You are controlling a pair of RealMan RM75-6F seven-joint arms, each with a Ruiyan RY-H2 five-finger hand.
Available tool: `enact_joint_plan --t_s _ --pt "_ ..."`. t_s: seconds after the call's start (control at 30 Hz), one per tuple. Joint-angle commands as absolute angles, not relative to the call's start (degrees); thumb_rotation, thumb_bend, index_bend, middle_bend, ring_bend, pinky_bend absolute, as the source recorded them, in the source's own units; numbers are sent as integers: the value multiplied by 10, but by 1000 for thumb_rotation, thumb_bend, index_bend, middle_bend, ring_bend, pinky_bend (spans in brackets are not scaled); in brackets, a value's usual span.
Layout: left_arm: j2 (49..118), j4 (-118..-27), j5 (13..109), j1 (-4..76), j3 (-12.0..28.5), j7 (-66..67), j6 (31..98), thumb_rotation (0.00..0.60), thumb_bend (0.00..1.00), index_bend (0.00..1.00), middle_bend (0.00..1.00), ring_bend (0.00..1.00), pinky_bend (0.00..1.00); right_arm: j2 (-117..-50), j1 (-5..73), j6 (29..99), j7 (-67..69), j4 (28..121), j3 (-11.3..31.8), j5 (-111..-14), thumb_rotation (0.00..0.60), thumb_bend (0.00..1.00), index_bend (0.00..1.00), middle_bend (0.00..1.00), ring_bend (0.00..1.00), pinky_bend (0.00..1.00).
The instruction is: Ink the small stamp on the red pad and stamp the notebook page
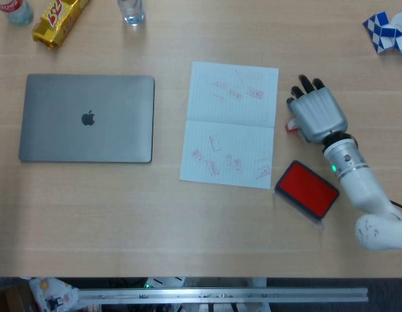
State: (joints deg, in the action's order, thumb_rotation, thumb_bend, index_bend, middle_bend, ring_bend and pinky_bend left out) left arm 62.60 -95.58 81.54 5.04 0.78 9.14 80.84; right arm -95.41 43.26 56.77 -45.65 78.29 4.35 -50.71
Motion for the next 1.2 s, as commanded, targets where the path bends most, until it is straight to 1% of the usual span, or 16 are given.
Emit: enact_joint_plan --t_s 0.03,0.27,0.6,0.93,1.07,1.2 --pt "626 -956 815 50 8 91 808 600 208 0 0 2 18 -954 430 571 -453 783 43 -512 600 228 480 299 101 201" --pt "624 -957 815 50 8 90 808 600 208 0 0 2 18 -959 431 570 -449 772 47 -509 600 252 513 314 113 210" --pt "623 -957 814 50 8 89 808 600 208 0 0 2 17 -965 434 566 -453 764 51 -504 600 256 525 318 118 210" --pt "624 -956 813 50 8 90 807 600 208 0 0 6 18 -972 436 561 -456 758 52 -499 600 282 607 362 147 217" --pt "623 -957 810 49 8 90 808 600 208 0 0 6 18 -957 436 556 -451 776 57 -492 600 315 637 386 169 226" --pt "621 -959 810 49 8 91 806 600 208 0 0 6 18 -913 435 534 -434 835 65 -467 600 317 645 399 189 227"
